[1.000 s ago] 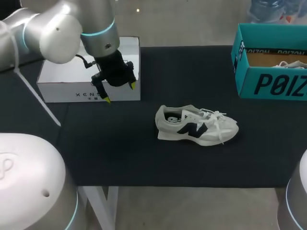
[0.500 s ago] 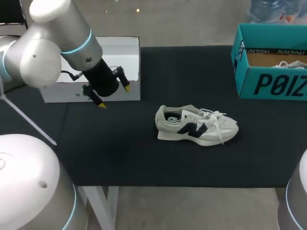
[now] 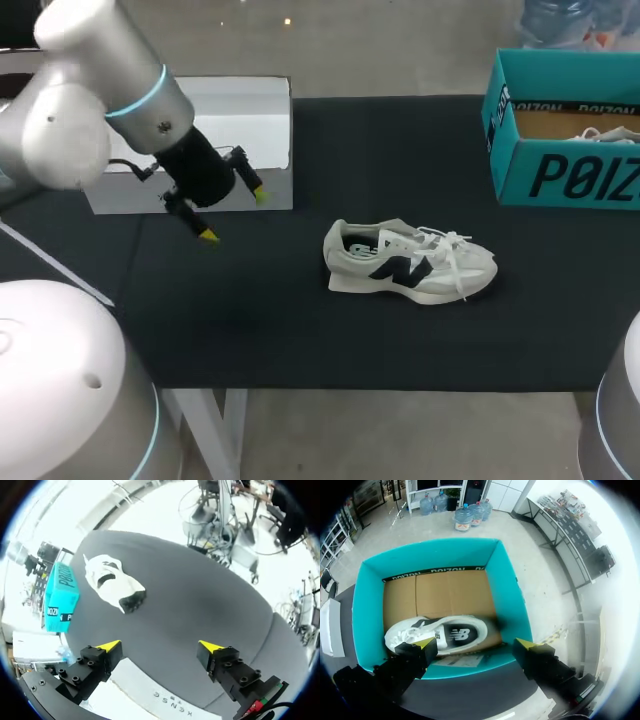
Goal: Take the shoe out of the shoebox, open the shoe tongue, remove and reinsert the insole, then place the shoe into the shoebox
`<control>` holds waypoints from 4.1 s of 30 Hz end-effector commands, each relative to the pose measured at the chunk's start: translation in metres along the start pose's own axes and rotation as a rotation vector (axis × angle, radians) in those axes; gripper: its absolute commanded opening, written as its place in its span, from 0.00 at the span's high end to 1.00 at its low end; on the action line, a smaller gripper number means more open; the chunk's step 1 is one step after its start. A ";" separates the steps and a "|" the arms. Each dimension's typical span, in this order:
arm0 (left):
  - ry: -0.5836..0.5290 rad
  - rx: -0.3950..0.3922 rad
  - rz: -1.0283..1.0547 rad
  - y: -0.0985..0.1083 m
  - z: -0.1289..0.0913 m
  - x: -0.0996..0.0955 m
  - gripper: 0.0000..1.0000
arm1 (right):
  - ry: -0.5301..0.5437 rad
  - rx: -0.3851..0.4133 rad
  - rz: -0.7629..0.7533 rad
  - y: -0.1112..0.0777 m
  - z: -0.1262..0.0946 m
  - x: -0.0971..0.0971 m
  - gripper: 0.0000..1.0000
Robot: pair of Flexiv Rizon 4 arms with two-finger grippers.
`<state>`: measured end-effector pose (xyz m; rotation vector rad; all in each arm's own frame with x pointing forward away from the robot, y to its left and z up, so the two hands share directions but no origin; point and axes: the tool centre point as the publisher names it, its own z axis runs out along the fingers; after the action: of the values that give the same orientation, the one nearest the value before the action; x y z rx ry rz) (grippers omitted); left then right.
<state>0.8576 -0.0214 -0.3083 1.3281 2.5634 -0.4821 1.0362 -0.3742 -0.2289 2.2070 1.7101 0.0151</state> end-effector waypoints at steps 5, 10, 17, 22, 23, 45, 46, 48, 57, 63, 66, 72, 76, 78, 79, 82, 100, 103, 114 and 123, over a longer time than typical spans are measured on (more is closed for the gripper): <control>-0.136 0.216 -0.179 0.008 -0.014 0.046 0.00 | -0.001 0.000 0.001 0.000 0.000 0.000 0.00; -0.203 0.337 -0.300 0.013 -0.017 0.068 0.00 | -0.001 0.000 0.001 0.000 0.000 0.000 0.00; -0.268 0.606 -0.475 0.015 -0.004 0.084 0.00 | -0.001 0.000 0.001 0.000 0.000 0.000 0.00; -0.306 0.737 -0.574 0.009 0.017 0.084 0.00 | -0.001 0.000 0.001 0.000 0.000 0.000 0.00; -0.314 0.753 -0.586 0.007 0.020 0.083 0.00 | -0.001 0.000 0.001 0.000 0.000 0.000 0.00; -0.379 0.967 -0.608 -0.036 0.099 0.016 0.00 | -0.001 0.000 0.001 0.000 0.000 0.000 0.00; -0.377 0.967 -0.608 -0.037 0.101 0.013 0.00 | -0.001 0.000 0.001 0.000 0.000 0.000 0.00; -0.373 0.964 -0.609 -0.041 0.107 0.003 0.00 | -0.001 0.000 0.001 0.000 0.000 0.000 0.00; -0.354 0.957 -0.608 -0.050 0.135 -0.030 0.00 | -0.001 0.000 0.001 0.000 0.000 0.000 0.00; -0.359 0.955 -0.612 -0.049 0.145 -0.048 0.00 | -0.001 0.000 0.001 0.000 0.000 0.000 0.00; -0.360 0.955 -0.613 -0.049 0.150 -0.056 0.00 | -0.001 0.000 0.001 0.000 0.000 0.000 0.00; -0.355 0.960 -0.620 -0.054 0.161 -0.067 0.00 | -0.001 0.000 0.001 0.000 0.000 0.000 0.00; -0.356 0.966 -0.629 -0.057 0.168 -0.072 0.00 | -0.001 0.000 0.001 0.000 0.000 0.000 0.00; -0.357 0.967 -0.632 -0.059 0.171 -0.075 0.00 | -0.001 0.000 0.001 0.000 0.000 0.000 0.00; -0.357 0.967 -0.634 -0.060 0.172 -0.075 0.00 | -0.001 0.000 0.001 0.000 0.000 0.000 0.00; -0.357 0.966 -0.646 -0.063 0.176 -0.076 0.00 | -0.001 0.000 0.001 0.000 0.000 0.000 0.00; -0.328 0.962 -0.679 -0.085 0.189 -0.069 0.00 | -0.001 0.000 0.001 0.000 0.000 0.000 0.00; -0.335 0.965 -0.687 -0.088 0.189 -0.069 0.00 | -0.001 0.000 0.001 0.000 0.000 0.000 0.00; -0.354 0.958 -0.730 -0.096 0.195 -0.077 0.00 | -0.001 0.000 0.001 0.000 0.000 0.000 0.00; -0.353 0.916 -0.788 -0.095 0.202 -0.077 1.00 | -0.001 0.000 0.001 0.000 0.000 0.000 0.00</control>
<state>0.8366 -0.2017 -0.4410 0.2220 2.4917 -1.9862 1.0362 -0.3743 -0.2289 2.2073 1.7098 0.0151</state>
